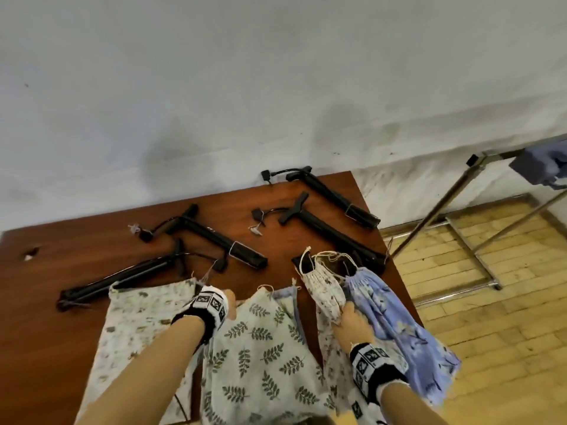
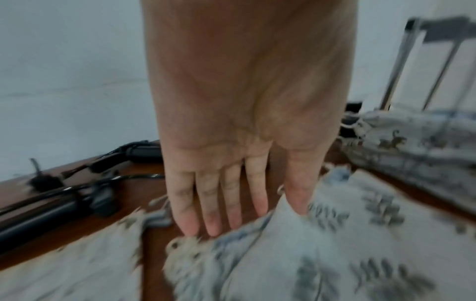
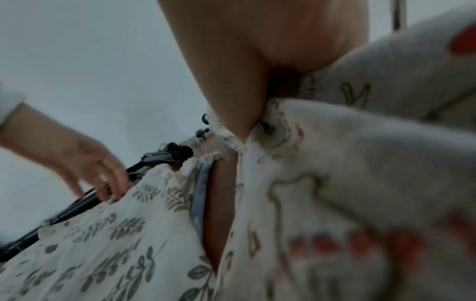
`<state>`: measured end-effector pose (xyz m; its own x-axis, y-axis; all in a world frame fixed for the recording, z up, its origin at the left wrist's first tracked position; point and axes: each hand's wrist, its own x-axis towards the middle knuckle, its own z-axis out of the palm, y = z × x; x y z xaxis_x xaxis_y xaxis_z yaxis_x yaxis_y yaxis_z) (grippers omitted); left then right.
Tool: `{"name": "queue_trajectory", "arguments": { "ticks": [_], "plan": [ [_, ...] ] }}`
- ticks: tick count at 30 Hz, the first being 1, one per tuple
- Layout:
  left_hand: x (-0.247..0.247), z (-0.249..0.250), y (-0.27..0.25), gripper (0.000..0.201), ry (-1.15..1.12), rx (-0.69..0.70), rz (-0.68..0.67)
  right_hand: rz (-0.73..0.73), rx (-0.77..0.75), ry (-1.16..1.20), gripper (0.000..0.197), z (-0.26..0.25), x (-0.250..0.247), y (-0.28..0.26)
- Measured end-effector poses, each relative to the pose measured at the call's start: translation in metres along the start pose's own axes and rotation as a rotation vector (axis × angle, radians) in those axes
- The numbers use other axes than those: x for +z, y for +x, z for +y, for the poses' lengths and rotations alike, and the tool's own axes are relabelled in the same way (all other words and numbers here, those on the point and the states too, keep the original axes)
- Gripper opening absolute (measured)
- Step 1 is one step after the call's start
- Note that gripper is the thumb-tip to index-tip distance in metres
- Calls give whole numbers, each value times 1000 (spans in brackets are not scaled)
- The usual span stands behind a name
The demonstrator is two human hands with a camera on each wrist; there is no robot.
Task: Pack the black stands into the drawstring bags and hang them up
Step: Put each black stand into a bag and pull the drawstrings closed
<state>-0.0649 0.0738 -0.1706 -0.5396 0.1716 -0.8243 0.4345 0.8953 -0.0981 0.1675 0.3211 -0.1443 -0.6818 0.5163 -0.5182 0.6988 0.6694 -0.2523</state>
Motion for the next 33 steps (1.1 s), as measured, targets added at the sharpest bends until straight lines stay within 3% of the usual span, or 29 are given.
{"name": "queue_trajectory", "arguments": {
  "ticks": [4,6,7,11,13,15,18,20,22,23,28,30,33],
  "plan": [
    [-18,8,-56,43,-4,127,-59,48,41,-98,58,-5,10,8],
    [-25,16,-65,37,1,168,-27,72,41,-126,63,-4,12,7],
    [-24,18,-68,24,-8,185,-47,74,54,-130,70,-4,12,6],
    [-18,19,-64,27,-212,283,-85,77,136,-164,93,-25,-1,-1],
    [-23,18,-67,38,-254,404,-132,139,52,-141,86,-50,-13,-9],
    [-34,15,-75,45,-258,523,-141,177,-147,36,73,-80,-21,-16],
    [-57,14,-100,42,-232,692,-100,-28,-378,332,41,-131,-37,-30],
    [-73,4,-115,26,-241,789,-15,-144,-370,436,16,-162,-48,-38],
    [-94,-8,-132,19,-297,861,50,-147,-372,493,49,-177,-64,-43],
    [-105,-19,-140,18,-315,887,83,-132,-370,526,55,-184,-74,-48],
    [-151,-64,-171,25,-435,965,210,47,-456,663,58,-194,-128,-77],
    [-163,-80,-176,30,-495,980,221,93,-511,766,47,-204,-145,-91],
    [-174,-100,-179,19,-619,974,140,105,-533,794,21,-218,-156,-103]
  ]
}}
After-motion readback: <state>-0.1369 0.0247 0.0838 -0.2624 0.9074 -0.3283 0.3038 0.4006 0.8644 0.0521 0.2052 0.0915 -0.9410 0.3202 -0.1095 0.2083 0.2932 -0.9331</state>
